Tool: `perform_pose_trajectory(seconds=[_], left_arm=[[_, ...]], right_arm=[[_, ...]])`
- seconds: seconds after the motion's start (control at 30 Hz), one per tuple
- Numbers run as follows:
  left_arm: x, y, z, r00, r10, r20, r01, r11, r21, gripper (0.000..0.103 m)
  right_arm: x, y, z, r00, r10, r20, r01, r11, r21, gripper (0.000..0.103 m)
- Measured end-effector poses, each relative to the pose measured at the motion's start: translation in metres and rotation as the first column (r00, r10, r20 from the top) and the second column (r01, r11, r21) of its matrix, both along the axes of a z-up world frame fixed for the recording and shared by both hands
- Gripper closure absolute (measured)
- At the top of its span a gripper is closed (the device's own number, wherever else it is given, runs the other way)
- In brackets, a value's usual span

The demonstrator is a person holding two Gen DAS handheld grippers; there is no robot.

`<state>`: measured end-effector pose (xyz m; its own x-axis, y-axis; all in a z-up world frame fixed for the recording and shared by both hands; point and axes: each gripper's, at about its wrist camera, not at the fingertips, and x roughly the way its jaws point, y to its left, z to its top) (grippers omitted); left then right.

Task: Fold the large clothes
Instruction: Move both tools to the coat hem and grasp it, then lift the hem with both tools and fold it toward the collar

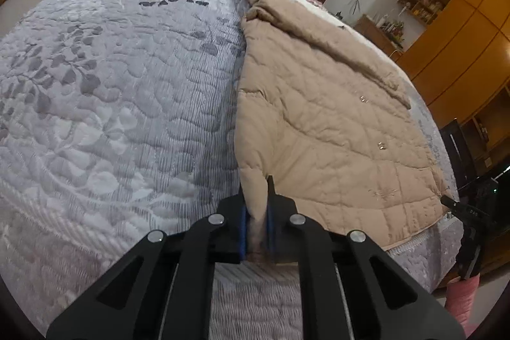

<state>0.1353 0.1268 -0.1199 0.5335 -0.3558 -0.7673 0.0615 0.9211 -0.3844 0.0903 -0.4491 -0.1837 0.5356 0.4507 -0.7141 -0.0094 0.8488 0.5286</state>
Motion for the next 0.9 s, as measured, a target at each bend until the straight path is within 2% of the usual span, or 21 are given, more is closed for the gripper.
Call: perform_pose_trajectory(seconds=[0.2, 0.37, 0.5, 0.63, 0.77, 0.9], left_arm=[[-0.036, 0.006, 0.005, 1.0, -0.016, 0.0, 0.016, 1.0, 0.021, 0.095], [-0.068, 0.014, -0.005, 1.0, -0.011, -0.029, 0.012, 0.999, 0.033, 0.095], [-0.064, 0.012, -0.031, 0.997, 0.005, -0.077, -0.001, 0.999, 0.054, 0.094], [-0.064, 0.009, -0.03, 0.998, 0.009, -0.062, -0.005, 0.998, 0.057, 0.094], [-0.068, 0.015, -0.017, 0.999, 0.011, -0.03, -0.011, 1.0, 0.009, 0.095], [-0.067, 0.02, 0.012, 0.999, 0.002, 0.05, 0.002, 0.997, -0.073, 0.095]], right_arm=[[-0.041, 0.005, 0.007, 1.0, 0.017, 0.015, -0.017, 1.0, -0.005, 0.093], [-0.069, 0.011, -0.004, 1.0, 0.01, -0.009, -0.01, 1.0, -0.022, 0.093], [-0.067, 0.011, -0.027, 0.998, -0.006, -0.057, 0.005, 1.0, -0.019, 0.092], [-0.066, 0.008, -0.026, 0.999, -0.008, -0.052, 0.007, 1.0, -0.005, 0.093], [-0.07, 0.001, -0.009, 1.0, -0.009, -0.008, 0.01, 1.0, 0.027, 0.093], [-0.066, -0.004, 0.016, 0.999, -0.005, 0.05, 0.002, 0.999, 0.052, 0.093]])
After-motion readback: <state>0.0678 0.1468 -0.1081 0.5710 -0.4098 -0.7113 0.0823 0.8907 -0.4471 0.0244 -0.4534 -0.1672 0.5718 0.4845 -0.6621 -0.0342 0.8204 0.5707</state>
